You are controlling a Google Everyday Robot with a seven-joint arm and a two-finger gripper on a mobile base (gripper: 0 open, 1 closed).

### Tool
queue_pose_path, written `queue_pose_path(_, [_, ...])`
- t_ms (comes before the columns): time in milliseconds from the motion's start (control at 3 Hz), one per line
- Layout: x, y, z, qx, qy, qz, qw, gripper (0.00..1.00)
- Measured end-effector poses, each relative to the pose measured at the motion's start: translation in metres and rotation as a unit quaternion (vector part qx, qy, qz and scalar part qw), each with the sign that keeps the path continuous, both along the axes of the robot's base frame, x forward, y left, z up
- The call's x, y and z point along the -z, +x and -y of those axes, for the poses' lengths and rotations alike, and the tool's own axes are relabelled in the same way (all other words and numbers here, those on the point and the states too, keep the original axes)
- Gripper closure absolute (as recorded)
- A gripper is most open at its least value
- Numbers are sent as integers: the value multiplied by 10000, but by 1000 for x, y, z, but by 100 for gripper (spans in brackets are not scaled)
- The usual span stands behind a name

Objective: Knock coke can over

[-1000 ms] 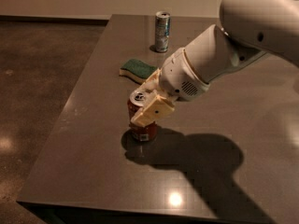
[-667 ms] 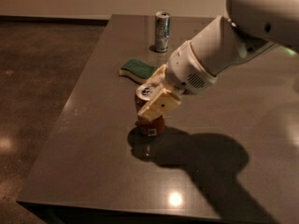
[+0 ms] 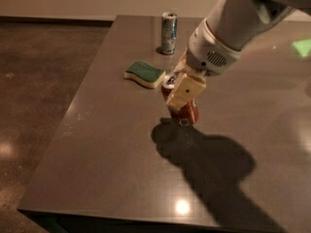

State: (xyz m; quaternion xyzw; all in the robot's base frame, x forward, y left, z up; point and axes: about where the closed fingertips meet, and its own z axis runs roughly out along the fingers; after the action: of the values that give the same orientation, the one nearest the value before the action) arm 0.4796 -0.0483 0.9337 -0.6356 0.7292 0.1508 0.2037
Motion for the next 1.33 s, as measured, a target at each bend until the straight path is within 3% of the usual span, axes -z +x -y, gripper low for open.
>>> queue_pose_path(333, [6,8,18,83,-915,6,9958,100])
queue_pose_path(667, [17,11,32,13,-1702,-32,9854,100])
queue_pose_path(1000, [36,15,42,-104,-2298,-154,9731,76])
queue_pose_path(1333, [46,17,45,-166,-2516,-207,9675,53])
